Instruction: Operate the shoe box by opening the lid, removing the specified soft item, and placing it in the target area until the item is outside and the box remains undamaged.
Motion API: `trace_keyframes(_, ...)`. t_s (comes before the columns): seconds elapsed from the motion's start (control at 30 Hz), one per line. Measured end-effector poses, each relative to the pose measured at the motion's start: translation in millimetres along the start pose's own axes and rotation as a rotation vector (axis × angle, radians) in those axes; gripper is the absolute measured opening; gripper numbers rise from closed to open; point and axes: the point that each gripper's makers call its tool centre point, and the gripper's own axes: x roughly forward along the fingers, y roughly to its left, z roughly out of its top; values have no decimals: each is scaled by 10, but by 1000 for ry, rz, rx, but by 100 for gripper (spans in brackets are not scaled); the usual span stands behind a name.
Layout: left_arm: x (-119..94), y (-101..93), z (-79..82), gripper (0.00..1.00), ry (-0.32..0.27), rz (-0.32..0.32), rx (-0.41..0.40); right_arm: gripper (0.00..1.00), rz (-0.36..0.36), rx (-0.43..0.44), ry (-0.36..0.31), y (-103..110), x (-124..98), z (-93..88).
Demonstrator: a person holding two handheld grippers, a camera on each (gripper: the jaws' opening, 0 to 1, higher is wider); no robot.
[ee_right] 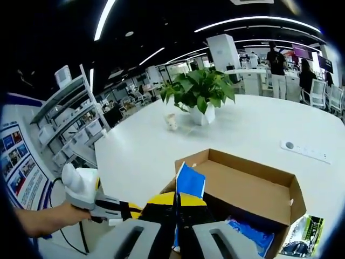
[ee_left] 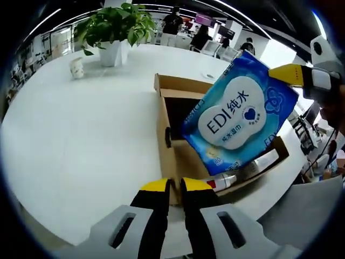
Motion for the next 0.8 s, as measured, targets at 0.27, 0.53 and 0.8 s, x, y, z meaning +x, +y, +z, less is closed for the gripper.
trace_keyframes(0.27, 4, -1, -4, 7, -2, -1, -4, 0, 1, -9, -33, 18, -201, 206)
trace_keyframes(0.53, -12, -26, -16, 7, -4, 0, -8, 0, -7, -16, -59, -7, -392, 363)
trace_keyframes(0.8, -1, -9, -13, 7, -6, 2, -10, 0, -15, -13, -92, 3, -648, 447)
